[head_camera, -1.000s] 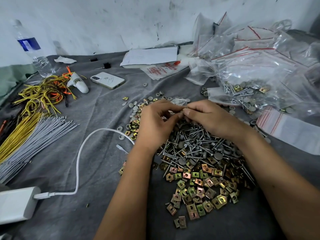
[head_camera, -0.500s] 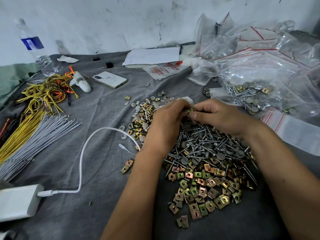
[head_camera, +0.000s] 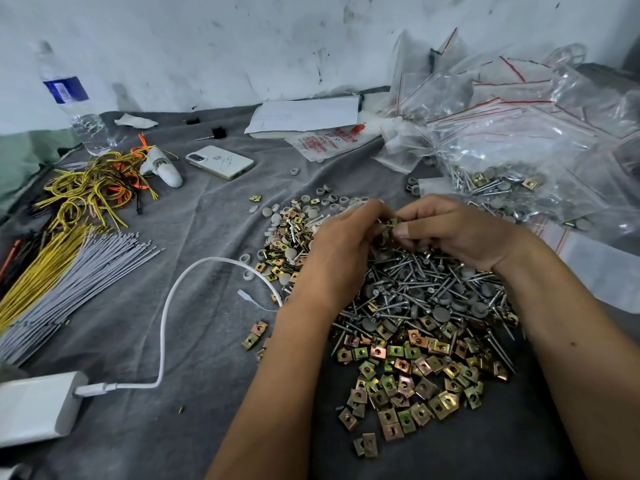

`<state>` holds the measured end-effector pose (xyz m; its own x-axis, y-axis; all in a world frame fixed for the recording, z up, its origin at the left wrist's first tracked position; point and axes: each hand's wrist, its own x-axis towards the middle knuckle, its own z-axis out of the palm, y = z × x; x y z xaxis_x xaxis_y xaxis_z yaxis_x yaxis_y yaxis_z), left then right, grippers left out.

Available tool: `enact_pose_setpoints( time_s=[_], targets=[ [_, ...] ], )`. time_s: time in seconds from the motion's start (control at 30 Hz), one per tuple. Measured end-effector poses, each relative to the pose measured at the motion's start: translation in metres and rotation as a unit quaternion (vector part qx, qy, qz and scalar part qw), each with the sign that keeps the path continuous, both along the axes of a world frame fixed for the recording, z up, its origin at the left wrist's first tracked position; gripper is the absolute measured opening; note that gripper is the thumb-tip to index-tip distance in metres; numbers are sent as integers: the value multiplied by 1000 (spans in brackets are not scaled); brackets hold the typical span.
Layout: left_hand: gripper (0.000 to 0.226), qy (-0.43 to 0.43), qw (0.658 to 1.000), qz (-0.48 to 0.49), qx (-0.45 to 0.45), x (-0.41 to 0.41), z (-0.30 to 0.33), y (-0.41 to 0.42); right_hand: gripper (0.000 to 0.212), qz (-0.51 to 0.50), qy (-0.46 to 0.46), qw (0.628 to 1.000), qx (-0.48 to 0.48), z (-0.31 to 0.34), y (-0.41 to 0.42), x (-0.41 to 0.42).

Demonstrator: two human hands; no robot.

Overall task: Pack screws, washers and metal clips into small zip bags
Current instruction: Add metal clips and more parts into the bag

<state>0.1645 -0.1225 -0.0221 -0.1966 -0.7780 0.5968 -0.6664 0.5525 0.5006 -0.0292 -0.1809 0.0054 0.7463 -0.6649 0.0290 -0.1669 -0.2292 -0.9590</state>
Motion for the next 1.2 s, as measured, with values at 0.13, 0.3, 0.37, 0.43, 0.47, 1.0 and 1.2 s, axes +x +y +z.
enact_pose_setpoints(
  time_s=[0.13, 0.3, 0.37, 0.43, 0.47, 1.0, 1.2],
  targets=[
    [18, 16, 1000, -16, 20, -1, -1, -1, 26, -12, -32, 999, 28, -4, -1, 2],
    [20, 32, 999, -9, 17, -1, -2, -2, 34, -50, -54, 997, 27, -7, 0, 7],
    [19, 53, 998, -5, 21, 0, -3, -4, 38, -88, -79, 993, 30, -10, 2, 11],
    [17, 78, 996, -2, 33, 1, -3, -4, 34, -109, -95, 989, 21, -13, 4, 16],
    [16, 87, 996, 1, 36, 1, -3, -5, 36, -112, -99, 989, 16, -14, 5, 19],
    [16, 71, 996, -44, 28, -5, 2, 2, 29, -43, -83, 992, 83, -6, -4, 2],
    [17, 88, 996, 0, 34, 0, -4, 0, 17, -154, -33, 975, -154, -5, 5, 16]
  ],
)
